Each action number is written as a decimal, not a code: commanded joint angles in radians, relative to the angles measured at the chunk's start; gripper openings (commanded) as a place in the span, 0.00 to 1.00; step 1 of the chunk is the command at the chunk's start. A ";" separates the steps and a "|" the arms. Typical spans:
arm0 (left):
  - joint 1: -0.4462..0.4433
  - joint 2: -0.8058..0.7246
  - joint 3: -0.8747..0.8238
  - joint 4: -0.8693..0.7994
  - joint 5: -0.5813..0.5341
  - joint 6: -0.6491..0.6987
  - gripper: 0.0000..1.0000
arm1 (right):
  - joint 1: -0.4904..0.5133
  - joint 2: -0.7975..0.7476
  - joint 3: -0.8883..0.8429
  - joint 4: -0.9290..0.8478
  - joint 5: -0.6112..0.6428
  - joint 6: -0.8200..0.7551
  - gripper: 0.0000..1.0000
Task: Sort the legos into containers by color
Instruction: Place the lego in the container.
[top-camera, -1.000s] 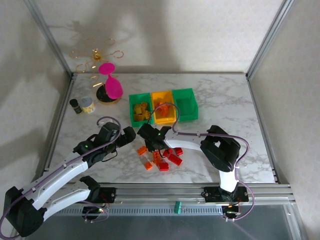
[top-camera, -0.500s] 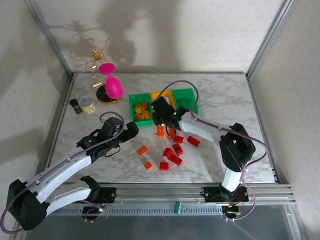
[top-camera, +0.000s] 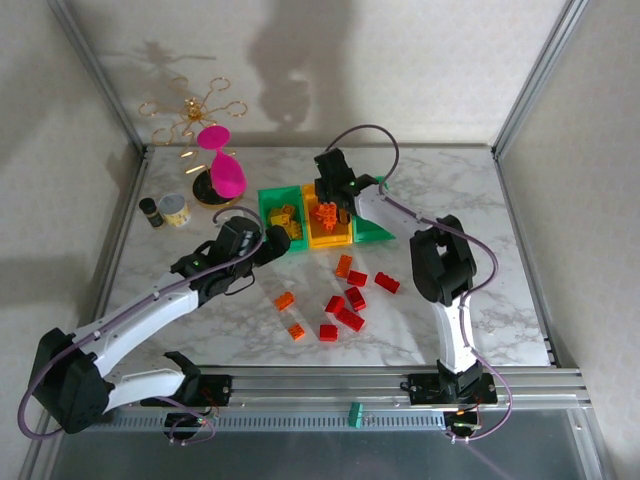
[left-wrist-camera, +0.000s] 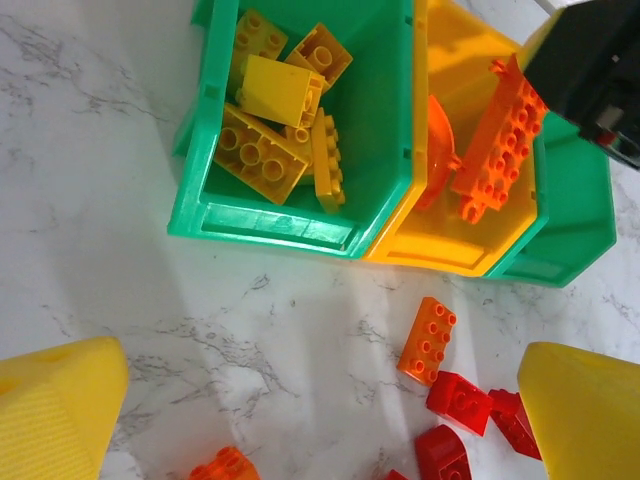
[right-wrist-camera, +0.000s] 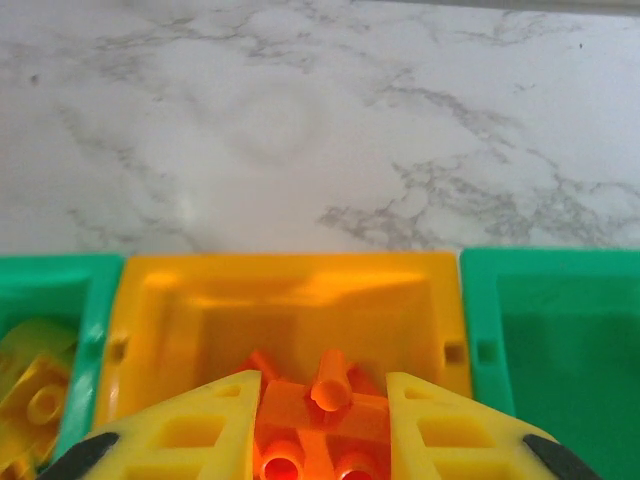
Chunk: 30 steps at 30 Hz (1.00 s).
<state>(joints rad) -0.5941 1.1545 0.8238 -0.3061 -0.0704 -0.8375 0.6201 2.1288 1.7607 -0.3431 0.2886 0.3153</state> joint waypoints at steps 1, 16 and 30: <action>-0.003 0.014 0.035 0.026 -0.017 0.020 1.00 | -0.005 0.062 0.088 -0.002 0.006 -0.046 0.27; -0.010 -0.033 0.038 -0.007 -0.047 0.028 1.00 | 0.004 -0.043 0.059 -0.018 -0.037 -0.067 0.44; -0.124 -0.087 -0.028 -0.017 -0.094 0.004 1.00 | 0.070 -0.457 -0.535 -0.040 -0.028 0.155 0.55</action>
<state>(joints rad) -0.6960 1.0931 0.8230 -0.2996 -0.1211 -0.8307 0.6815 1.7073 1.3148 -0.3428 0.2592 0.3832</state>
